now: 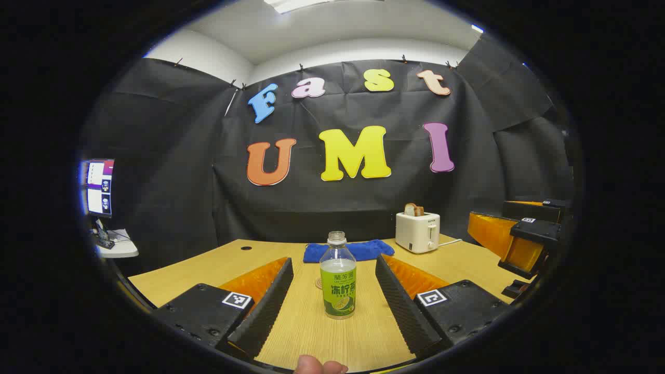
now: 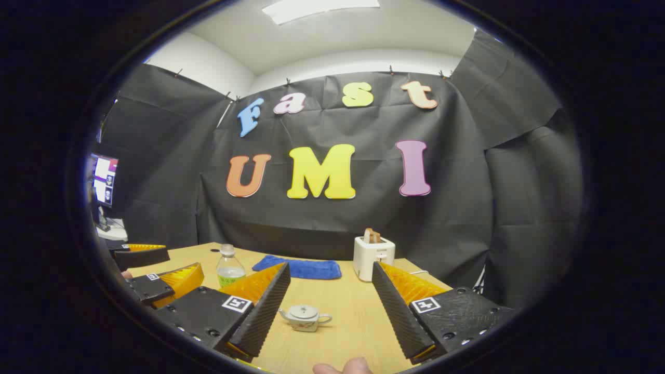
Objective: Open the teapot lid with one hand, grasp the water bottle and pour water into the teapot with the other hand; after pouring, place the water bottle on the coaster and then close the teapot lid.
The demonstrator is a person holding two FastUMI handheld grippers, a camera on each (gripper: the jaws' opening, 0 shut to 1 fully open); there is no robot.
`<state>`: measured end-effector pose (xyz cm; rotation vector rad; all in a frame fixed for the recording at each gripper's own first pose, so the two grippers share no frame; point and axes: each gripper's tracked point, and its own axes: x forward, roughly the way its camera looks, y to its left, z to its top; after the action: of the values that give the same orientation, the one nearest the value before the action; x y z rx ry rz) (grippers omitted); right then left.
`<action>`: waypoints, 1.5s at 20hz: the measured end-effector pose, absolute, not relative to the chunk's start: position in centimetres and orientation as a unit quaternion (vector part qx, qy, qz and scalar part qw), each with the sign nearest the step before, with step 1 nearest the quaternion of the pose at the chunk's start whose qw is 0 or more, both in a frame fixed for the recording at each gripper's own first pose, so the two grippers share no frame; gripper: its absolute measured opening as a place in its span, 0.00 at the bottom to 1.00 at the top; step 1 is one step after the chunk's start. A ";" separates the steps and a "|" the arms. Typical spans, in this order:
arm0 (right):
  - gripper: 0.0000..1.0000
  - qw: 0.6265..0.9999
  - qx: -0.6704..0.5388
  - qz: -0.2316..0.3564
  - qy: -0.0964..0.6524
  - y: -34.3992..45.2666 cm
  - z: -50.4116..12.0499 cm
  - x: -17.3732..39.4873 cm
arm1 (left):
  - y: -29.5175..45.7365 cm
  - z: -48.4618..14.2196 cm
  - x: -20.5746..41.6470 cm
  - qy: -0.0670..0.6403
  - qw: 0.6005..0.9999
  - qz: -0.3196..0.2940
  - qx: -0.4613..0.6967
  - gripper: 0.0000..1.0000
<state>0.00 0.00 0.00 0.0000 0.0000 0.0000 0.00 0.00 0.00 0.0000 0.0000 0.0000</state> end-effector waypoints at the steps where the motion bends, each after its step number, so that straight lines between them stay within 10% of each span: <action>1: 0.97 1.000 -0.003 0.003 0.001 0.3 0.2 0.0 | 0.3 0.1 0.0 -0.001 1.000 0.003 0.001 0.99; 30: 0.95 0.999 0.007 -0.001 0.046 1.3 -4.2 1.9 | 0.9 -1.3 0.6 0.031 0.999 -0.008 -0.017 0.99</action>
<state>1.85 1.25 -4.19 0.0143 0.0921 -0.0020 0.56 0.91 -1.29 -0.0330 0.0618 -0.0162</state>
